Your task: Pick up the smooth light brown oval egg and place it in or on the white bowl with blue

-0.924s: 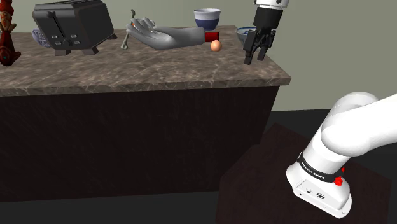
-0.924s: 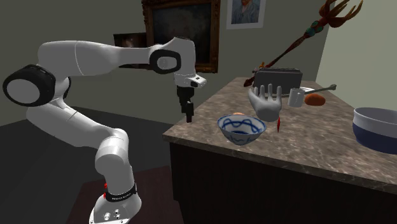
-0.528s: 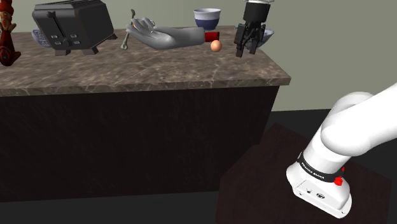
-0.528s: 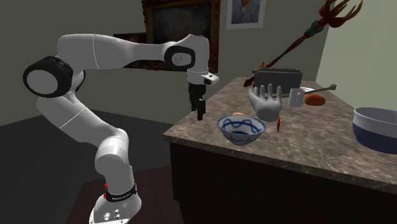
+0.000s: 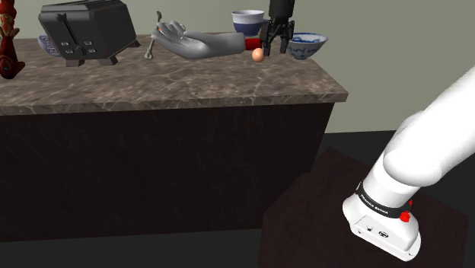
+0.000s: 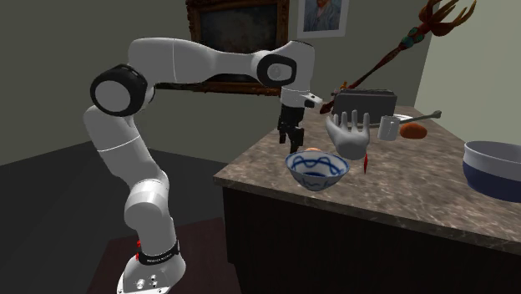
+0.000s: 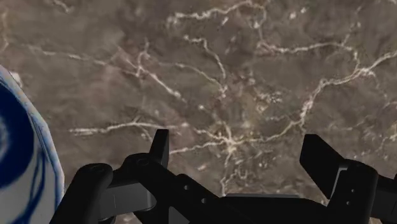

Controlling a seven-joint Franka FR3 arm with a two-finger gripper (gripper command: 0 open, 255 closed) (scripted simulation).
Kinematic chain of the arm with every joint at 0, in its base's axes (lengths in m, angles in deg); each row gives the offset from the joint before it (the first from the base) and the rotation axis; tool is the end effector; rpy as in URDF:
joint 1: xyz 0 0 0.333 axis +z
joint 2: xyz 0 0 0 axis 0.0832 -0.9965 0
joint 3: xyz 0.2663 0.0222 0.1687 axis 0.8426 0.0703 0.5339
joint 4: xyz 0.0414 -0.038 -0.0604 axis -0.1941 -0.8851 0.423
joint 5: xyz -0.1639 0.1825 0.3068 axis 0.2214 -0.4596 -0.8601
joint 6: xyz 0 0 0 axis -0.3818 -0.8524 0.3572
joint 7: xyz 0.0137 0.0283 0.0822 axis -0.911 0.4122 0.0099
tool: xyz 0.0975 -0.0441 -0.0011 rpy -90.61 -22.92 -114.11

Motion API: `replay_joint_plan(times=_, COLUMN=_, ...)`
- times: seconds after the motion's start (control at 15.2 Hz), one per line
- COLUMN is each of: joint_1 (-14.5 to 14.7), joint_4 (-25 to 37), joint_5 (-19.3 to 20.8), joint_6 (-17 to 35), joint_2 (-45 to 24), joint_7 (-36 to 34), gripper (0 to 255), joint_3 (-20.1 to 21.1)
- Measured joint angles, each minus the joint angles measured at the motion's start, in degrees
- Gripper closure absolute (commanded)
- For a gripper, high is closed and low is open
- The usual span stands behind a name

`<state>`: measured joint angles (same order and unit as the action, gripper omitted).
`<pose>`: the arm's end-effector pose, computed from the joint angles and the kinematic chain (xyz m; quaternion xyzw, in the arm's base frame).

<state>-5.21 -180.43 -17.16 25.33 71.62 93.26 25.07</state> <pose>0.4753 -0.0392 0.6025 -0.9980 0.0023 0.0169 0.0609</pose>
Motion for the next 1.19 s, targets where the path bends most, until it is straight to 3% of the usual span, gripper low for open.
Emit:
replay_joint_plan(times=0.53, joint_1=-1.3, joint_4=24.0, joint_5=-0.9, joint_6=-6.6, joint_2=-20.3, joint_7=2.0, gripper=0, joint_3=-1.7)
replay_joint_plan(times=1.19, joint_1=-1.0, joint_4=19.1, joint_5=-0.8, joint_6=-1.7, joint_2=-20.5, joint_7=2.0, gripper=0, joint_3=-1.4)
